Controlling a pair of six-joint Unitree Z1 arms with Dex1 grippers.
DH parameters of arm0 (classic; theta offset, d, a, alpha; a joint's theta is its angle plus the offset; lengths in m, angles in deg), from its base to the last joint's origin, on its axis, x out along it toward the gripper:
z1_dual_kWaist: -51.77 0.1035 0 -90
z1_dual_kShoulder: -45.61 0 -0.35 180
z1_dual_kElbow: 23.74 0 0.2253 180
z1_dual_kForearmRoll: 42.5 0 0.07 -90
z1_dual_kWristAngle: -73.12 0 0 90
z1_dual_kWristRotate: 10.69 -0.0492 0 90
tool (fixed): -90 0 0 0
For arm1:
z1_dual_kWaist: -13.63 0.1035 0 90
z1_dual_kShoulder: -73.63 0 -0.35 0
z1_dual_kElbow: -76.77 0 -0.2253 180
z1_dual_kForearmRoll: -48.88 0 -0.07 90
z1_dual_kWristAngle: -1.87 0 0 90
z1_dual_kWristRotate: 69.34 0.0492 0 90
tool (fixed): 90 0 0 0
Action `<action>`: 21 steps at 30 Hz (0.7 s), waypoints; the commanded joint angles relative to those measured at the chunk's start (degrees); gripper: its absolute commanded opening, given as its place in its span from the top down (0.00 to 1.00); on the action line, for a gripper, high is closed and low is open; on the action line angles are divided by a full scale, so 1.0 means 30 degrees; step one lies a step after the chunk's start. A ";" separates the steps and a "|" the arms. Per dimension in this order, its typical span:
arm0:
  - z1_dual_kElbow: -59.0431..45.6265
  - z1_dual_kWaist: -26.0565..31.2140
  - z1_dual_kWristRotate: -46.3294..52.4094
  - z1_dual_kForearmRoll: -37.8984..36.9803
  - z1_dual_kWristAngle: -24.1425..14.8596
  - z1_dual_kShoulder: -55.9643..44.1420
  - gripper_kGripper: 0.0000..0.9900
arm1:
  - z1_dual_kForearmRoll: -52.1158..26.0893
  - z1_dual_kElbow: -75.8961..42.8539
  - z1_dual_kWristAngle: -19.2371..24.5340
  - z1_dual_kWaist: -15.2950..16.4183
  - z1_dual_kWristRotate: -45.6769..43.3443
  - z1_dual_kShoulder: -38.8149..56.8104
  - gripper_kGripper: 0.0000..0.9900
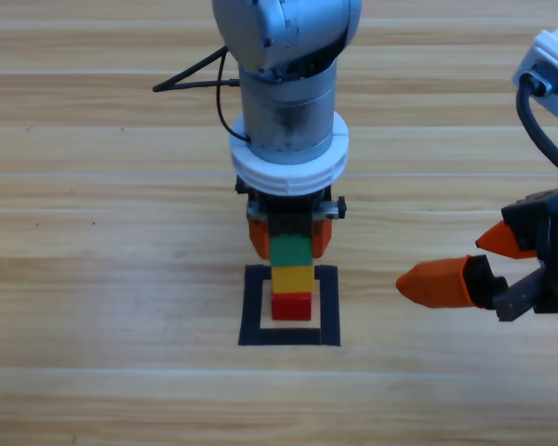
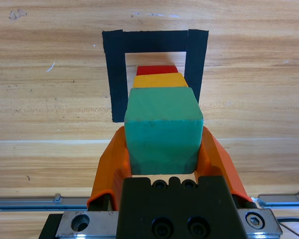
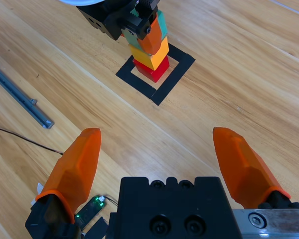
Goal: Stack the blocks in the rectangular block: red at the bottom, yellow in the middle, green on top
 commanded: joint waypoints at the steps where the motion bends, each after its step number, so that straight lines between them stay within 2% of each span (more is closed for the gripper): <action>1: 0.0134 -0.0346 0.0258 0.0138 0.0081 0.1247 0.55 | 0.0169 -0.0364 0.0072 -0.0455 -0.0327 0.0744 0.00; 6: 0.0046 -0.0346 0.0258 0.0168 0.0023 0.1188 0.24 | 0.0169 -0.0452 0.0072 -0.0455 -0.0532 0.0920 0.00; 7: 0.0016 -0.0346 0.0258 0.0168 0.0023 0.1159 0.21 | 0.0169 -0.0481 0.0072 -0.0455 -0.0532 0.0950 0.00; 12: 0.0016 -0.0346 0.0229 0.0168 0.0023 0.0924 0.10 | 0.0169 -0.0481 0.0101 -0.0455 -0.0620 0.1037 0.00; 16: 0.0134 -0.0346 0.0258 0.0168 -0.0036 0.0514 0.07 | 0.0140 -0.0481 0.0189 -0.0455 -0.0708 0.1096 0.00; 19: 0.0163 -0.0405 0.0668 0.0168 -0.1032 -0.1624 0.04 | 0.0169 -0.0510 0.0482 -0.0455 -0.0972 0.1125 0.00; 21: -0.0072 -0.0727 0.1108 0.0168 -0.2233 -0.3763 0.01 | 0.0140 -0.0628 0.0511 -0.0455 -0.1118 0.1389 0.00</action>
